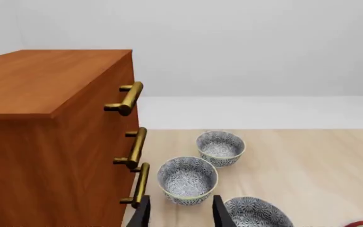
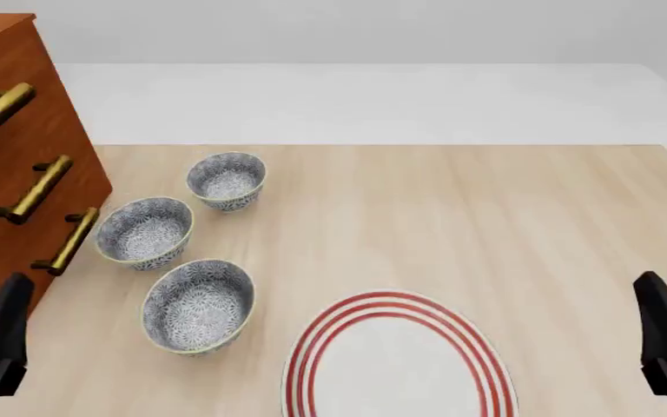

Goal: Open the top drawer of the cabinet.

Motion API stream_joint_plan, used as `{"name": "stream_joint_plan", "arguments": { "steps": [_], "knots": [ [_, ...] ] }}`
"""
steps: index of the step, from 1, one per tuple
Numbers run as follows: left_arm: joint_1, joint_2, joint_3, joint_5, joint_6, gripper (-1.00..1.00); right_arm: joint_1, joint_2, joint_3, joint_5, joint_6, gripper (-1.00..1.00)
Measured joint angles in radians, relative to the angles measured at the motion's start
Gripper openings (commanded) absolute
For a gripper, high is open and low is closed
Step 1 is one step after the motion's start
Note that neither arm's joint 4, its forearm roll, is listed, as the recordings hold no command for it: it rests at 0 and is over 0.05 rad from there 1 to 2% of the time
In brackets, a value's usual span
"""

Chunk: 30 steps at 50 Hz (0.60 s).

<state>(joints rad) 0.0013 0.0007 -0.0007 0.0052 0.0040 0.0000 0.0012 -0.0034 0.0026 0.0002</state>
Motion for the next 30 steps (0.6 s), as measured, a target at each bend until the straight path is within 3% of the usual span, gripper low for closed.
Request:
{"name": "stream_joint_plan", "arguments": {
  "steps": [23, 30],
  "knots": [
    [0.025, 0.000, -0.028, 0.030, 0.028, 1.00, 0.000, 0.004, -0.009, 0.005, 0.000, 1.00],
    [0.033, 0.000, -0.063, 0.035, 0.071, 1.00, 0.000, 0.004, -0.009, 0.006, 0.000, 1.00]
  ]
}}
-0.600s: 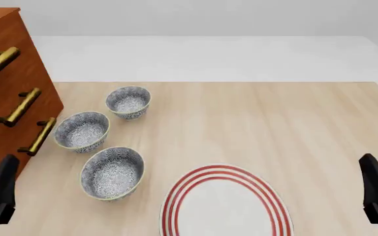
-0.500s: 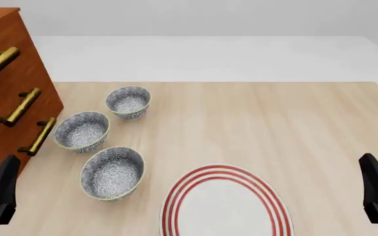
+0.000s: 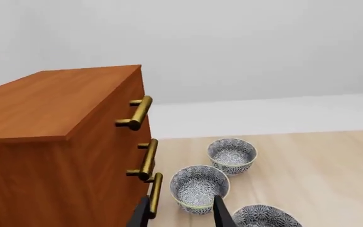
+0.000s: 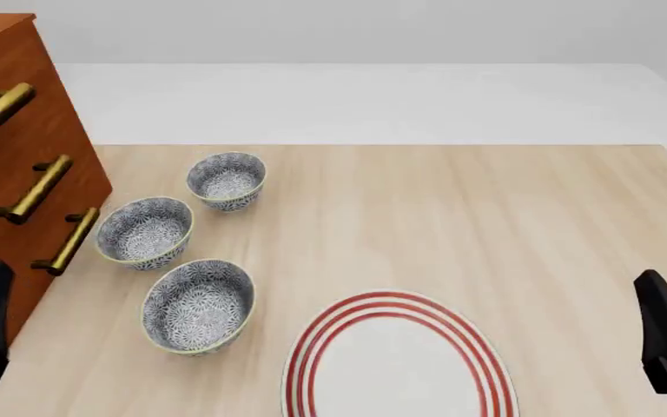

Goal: Open the top drawer of the cabinet.

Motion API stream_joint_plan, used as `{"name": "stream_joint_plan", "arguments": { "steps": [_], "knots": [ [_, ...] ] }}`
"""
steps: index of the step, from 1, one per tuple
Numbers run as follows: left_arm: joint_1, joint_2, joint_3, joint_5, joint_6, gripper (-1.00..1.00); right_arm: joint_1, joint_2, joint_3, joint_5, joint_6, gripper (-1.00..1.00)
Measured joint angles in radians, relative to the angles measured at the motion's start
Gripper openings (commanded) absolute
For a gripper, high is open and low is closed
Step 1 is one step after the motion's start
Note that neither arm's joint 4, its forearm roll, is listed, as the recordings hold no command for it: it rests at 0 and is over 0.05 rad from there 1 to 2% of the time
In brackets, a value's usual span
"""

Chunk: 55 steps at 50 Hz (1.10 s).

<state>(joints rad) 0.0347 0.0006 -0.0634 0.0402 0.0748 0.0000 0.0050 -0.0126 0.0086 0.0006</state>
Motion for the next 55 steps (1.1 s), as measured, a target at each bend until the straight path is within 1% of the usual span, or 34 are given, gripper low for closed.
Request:
{"name": "stream_joint_plan", "arguments": {
  "steps": [23, 32, 43, 55],
  "knots": [
    [-0.018, 0.000, -0.057, -0.001, 0.224, 1.00, 0.000, -0.001, 0.000, 0.001, 0.000, 1.00],
    [-0.022, 0.000, -0.106, 0.049, 0.288, 1.00, 0.000, -0.001, 0.000, 0.001, 0.000, 1.00],
    [-0.022, 0.001, -0.132, 0.069, 0.356, 1.00, 0.000, -0.001, -0.001, 0.002, 0.000, 1.00],
    [-0.025, 0.001, -0.141, 0.065, 0.457, 1.00, 0.000, -0.001, -0.001, 0.002, 0.000, 1.00]
  ]
}}
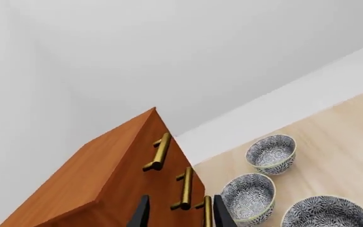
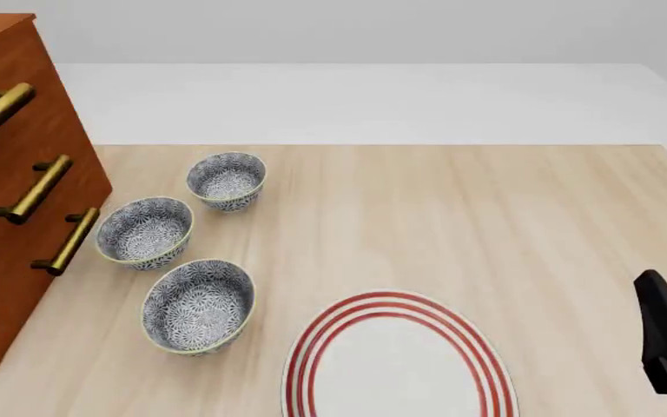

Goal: Open the top drawer of the cabinet.

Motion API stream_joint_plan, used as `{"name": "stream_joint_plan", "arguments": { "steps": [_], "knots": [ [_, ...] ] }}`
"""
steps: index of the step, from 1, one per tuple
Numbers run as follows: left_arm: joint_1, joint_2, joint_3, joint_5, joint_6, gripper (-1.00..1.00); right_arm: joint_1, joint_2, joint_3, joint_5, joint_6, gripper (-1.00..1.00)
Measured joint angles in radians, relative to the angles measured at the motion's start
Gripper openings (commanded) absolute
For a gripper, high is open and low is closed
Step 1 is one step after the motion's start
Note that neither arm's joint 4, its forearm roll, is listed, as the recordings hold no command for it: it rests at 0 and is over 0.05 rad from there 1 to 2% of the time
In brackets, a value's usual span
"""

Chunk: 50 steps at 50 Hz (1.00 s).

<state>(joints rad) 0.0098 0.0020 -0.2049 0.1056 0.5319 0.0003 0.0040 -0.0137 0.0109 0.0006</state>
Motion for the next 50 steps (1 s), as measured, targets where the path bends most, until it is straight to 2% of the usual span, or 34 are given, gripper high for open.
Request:
{"name": "stream_joint_plan", "arguments": {
  "steps": [10, 27, 50],
  "knots": [
    [-0.002, 0.001, 0.000, -0.009, 0.084, 1.00, 0.000, 0.000, 0.000, 0.000, 0.000, 1.00],
    [-0.010, 0.063, 0.004, -0.079, 0.179, 1.00, 0.000, 0.000, 0.000, 0.000, 0.000, 1.00],
    [0.018, 0.213, 0.016, -0.249, 0.300, 1.00, 0.000, 0.000, 0.000, 0.000, 0.000, 1.00]
  ]
}}
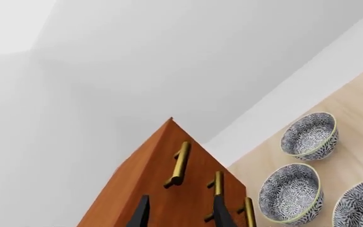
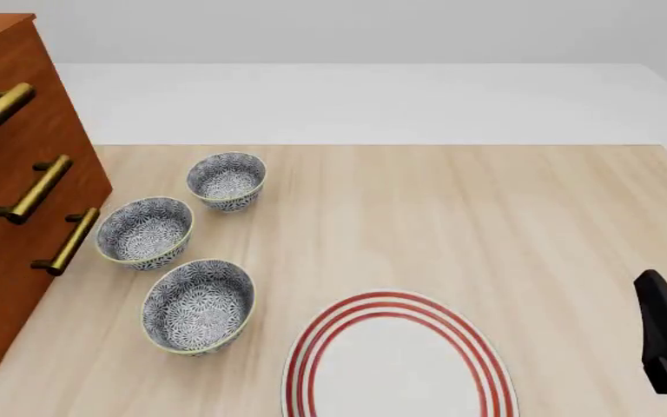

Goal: Open the top drawer of the cabinet.

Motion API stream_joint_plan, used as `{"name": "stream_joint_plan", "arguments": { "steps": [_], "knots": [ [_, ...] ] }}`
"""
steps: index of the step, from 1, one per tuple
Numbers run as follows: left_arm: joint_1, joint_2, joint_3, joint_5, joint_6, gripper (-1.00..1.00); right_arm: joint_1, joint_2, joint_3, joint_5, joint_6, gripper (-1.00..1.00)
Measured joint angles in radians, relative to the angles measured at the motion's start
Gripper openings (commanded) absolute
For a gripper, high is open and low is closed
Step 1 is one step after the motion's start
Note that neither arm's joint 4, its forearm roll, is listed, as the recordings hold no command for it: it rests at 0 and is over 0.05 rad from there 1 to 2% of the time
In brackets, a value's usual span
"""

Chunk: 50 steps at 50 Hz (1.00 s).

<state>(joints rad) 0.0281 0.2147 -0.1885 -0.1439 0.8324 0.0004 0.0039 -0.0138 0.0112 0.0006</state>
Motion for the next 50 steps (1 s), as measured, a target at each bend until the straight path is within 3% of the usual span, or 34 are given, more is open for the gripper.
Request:
{"name": "stream_joint_plan", "arguments": {
  "steps": [13, 39, 50],
  "knots": [
    [0.039, 0.071, -0.003, -0.065, 0.059, 1.00, 0.000, 0.000, 0.000, 0.000, 0.000, 1.00],
    [0.027, 0.189, 0.053, -0.243, 0.274, 1.00, 0.000, 0.000, 0.000, 0.000, 0.000, 1.00],
    [0.033, 0.277, 0.048, -0.314, 0.328, 1.00, 0.000, 0.000, 0.000, 0.000, 0.000, 1.00]
  ]
}}
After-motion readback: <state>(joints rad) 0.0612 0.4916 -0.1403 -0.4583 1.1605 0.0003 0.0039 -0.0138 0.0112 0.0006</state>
